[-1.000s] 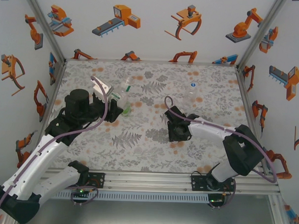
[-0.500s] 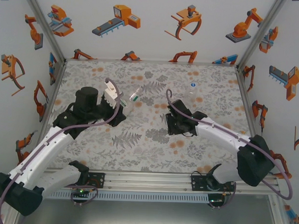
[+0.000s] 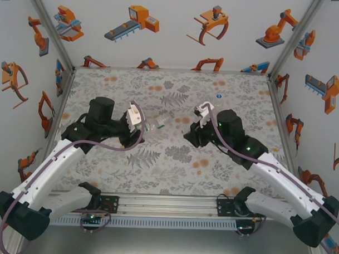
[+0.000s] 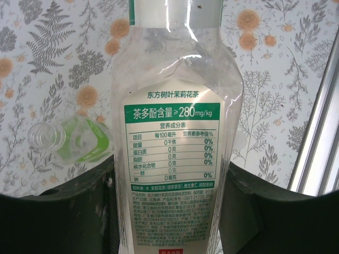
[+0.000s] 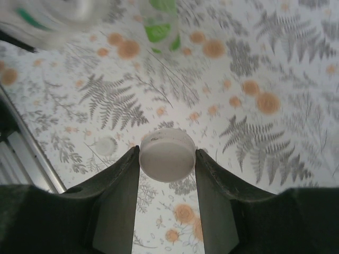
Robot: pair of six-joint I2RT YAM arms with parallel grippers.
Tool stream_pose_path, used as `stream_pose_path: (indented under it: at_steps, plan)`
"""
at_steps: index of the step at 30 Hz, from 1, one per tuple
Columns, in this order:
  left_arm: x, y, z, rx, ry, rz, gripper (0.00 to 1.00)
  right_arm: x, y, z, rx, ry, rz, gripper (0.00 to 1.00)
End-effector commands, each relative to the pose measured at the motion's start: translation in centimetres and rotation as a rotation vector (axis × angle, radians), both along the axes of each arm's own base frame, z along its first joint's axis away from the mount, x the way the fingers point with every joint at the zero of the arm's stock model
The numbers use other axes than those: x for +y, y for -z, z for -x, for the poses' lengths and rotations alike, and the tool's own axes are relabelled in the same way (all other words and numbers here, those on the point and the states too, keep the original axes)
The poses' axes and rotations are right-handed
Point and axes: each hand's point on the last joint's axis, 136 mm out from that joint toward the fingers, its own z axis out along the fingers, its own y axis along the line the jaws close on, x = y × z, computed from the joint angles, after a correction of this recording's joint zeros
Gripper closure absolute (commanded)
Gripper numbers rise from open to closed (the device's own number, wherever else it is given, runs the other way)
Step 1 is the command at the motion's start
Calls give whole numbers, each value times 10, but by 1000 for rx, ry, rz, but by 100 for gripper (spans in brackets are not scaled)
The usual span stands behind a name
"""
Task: Screw on the bottle caps
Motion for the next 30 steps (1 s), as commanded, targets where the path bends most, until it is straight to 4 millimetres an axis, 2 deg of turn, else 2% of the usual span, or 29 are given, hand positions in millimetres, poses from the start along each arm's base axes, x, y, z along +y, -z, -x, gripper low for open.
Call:
stream_pose_path:
  at_steps: [1, 7, 13, 24, 30]
  plan:
    - [-6, 0, 11, -68, 118, 20, 93, 16, -27, 28, -161, -218, -43, 84]
    - [-8, 6, 15, -165, 159, 50, 95, 23, -49, 52, -249, -374, -71, 86]
    - [-11, 22, 17, -154, 171, 75, 97, 27, -59, 55, -292, -409, -97, 86]
    - [-17, 17, 36, -135, 261, 103, 93, 33, -75, 67, -314, -496, -119, 88]
    - [-19, 16, 44, -136, 290, 104, 92, 36, -76, 68, -301, -524, -127, 88]
